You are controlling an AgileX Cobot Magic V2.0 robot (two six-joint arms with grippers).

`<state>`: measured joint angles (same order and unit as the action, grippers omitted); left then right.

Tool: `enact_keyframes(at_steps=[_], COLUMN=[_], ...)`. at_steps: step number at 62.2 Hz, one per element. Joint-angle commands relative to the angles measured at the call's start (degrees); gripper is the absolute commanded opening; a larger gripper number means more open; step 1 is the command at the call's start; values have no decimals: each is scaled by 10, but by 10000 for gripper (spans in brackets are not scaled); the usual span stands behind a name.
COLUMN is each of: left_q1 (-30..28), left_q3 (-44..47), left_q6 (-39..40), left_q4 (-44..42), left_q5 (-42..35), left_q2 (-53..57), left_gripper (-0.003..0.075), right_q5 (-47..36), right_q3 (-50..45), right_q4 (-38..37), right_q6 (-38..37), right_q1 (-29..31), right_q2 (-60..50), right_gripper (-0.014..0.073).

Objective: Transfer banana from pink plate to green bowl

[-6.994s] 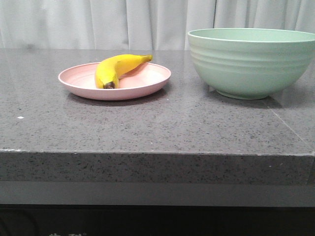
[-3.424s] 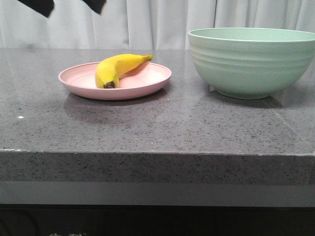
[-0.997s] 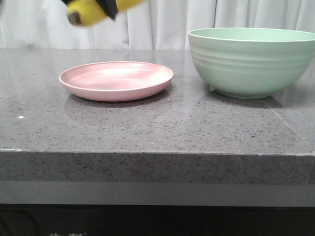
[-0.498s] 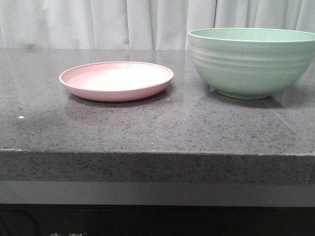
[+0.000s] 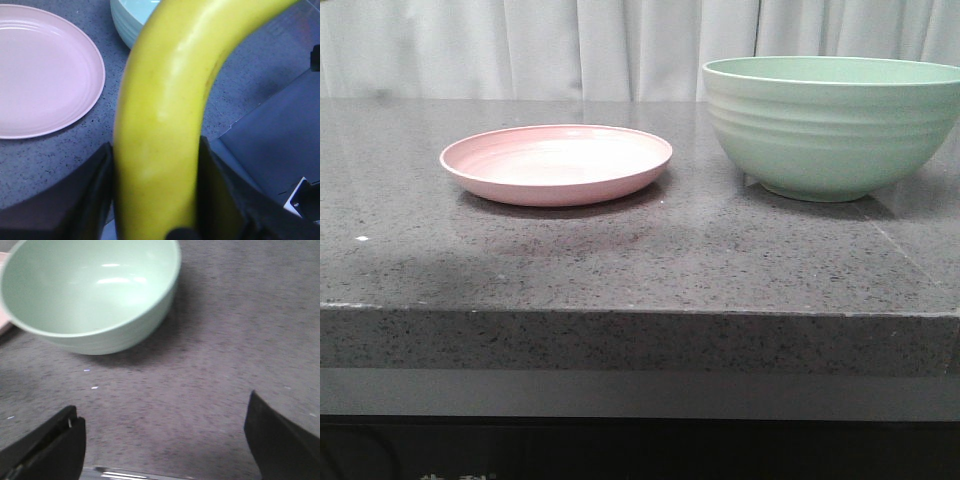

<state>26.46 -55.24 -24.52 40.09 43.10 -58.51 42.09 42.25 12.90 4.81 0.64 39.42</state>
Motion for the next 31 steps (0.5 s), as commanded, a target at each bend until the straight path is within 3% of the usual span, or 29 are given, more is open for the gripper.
enact_keyframes(at_steps=[1, 18, 31], left_q1=[2, 2, 2], left_q3=[-17, -17, -17], left_q6=[-3, -4, -4], left_q4=[32, 32, 32], left_q5=[-39, -41, -41], left_q2=[2, -1, -1], left_gripper=[223, 223, 223], right_q5=[-31, -7, 45], right_q3=[19, 21, 21], right_q4=[95, 408, 618], right_q6=[76, 362, 649], right_q1=[0, 0, -1], right_q2=[4, 38, 106], right_gripper=[654, 654, 654])
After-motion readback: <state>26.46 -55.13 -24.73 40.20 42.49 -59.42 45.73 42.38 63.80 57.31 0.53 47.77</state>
